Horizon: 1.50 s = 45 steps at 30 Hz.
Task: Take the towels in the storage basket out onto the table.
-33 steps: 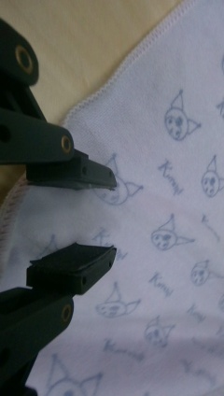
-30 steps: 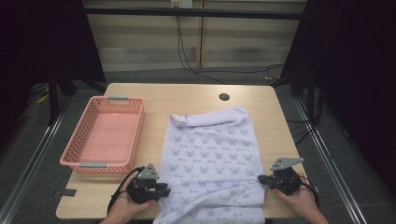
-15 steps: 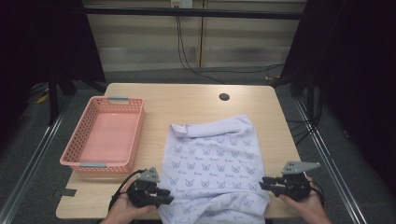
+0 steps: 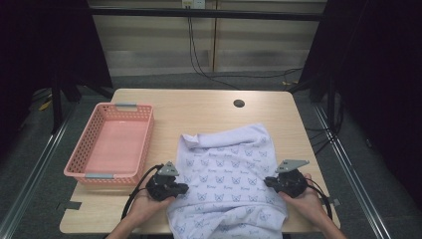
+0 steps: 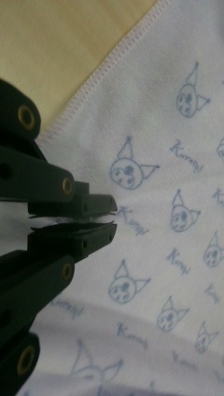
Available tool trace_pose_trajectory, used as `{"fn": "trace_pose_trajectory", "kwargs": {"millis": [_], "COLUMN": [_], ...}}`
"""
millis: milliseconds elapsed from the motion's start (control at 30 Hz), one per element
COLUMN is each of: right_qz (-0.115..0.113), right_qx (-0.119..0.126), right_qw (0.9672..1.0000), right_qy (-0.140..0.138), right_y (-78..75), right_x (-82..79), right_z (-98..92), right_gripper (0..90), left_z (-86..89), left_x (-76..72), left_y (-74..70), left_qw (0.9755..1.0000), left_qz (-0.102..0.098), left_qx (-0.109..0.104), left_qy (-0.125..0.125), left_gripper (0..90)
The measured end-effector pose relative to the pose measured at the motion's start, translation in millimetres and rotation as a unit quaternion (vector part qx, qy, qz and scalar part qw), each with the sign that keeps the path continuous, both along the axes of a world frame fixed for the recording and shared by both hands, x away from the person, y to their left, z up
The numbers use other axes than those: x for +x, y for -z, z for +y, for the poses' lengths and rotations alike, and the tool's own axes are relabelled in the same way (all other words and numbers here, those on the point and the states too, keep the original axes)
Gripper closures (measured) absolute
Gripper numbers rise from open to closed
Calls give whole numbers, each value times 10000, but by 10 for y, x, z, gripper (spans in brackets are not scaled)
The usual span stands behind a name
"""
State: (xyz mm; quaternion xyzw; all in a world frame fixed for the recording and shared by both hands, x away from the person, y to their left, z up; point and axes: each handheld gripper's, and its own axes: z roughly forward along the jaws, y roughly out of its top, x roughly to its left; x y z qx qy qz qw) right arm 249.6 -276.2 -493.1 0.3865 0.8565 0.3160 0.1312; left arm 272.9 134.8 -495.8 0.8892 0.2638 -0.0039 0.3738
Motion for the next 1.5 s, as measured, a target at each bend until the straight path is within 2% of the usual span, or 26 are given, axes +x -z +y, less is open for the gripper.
{"fn": "trace_pose_trajectory", "kwargs": {"millis": [67,133,200,267,333,400,467,500,567,633,700,833,867,933,967,1033,1100,1133,1200,1233,1300,1367,1400,1433,1467,1500], "right_qz": [116,197,369,524,550,594,517,414,229,181,160,122,107,124,114,115,111,89,83,86,62,63,46,40,34,55], "right_qx": [9,69,140,211,129,119,311,342,498,534,534,524,572,591,596,615,627,610,609,613,635,647,646,636,646,647], "right_qw": [9999,9997,9991,9980,9978,9974,9975,9983,9984,9984,9984,9985,9983,9982,9981,9980,9979,9980,9981,9980,9978,9977,9978,9978,9978,9977], "right_qy": [-22,-82,-157,-268,-360,-392,-367,-229,-146,-53,-13,30,12,51,70,91,112,100,104,128,163,174,171,171,167,201], "right_y": [-15,-21,-36,-47,-62,-69,-54,-71,-110,-119,-106,-114,-114,-119,-118,-118,-121,-121,-128,-134,-137,-135,-136,-139,-138,-138], "right_x": [-93,-212,-334,-456,-532,-512,-475,-458,-426,-398,-382,-391,-386,-378,-372,-360,-353,-346,-339,-336,-320,-317,-320,-325,-327,-328], "right_z": [-26,-49,-76,-105,-101,-98,-117,-128,-156,-171,-177,-198,-209,-232,-241,-251,-253,-253,-258,-261,-276,-285,-288,-290,-293,-295], "right_gripper": [880,882,883,884,883,860,728,718,708,701,683,676,673,672,672,671,671,671,673,674,676,675,672,671,667,662], "left_z": [10,-6,-8,-7,7,11,18,17,-26,-89,-146,-259,-305,-380,-398,-427,-424,-415,-374,-353,-305,-275,-263,-261,-255,-264], "left_x": [-93,-203,-300,-399,-419,-345,-202,-111,66,241,373,520,524,540,569,634,726,766,850,883,959,977,971,955,935,901], "left_y": [-14,-20,-37,-37,-51,-91,-193,-255,-359,-413,-428,-369,-343,-295,-278,-259,-271,-292,-362,-409,-491,-556,-572,-571,-556,-528], "left_qw": [9999,9998,9990,9982,9977,9990,9996,9992,9975,9964,9948,9956,9960,9950,9950,9945,9957,9950,9954,9943,9929,9932,9936,9943,9950,9954], "left_qz": [91,64,191,249,293,156,-103,-249,-550,-665,-859,-837,-851,-979,-964,-973,-855,-903,-808,-865,-837,-857,-843,-725,-693,-710], "left_qx": [27,48,113,53,65,5,-232,-313,-413,-464,-405,-330,-145,136,199,244,150,156,-127,-181,-450,-535,-562,-619,-643,-610], "left_qy": [126,196,384,548,611,417,133,5,-184,-256,-369,-247,-216,-176,-186,-289,-336,-402,-499,-589,-717,-584,-505,-487,-332,-193], "left_gripper": [870,870,869,867,835,743,691,683,643,604,573,524,519,535,578,793,898,900,900,900,900,900,871,744,685,666]}}
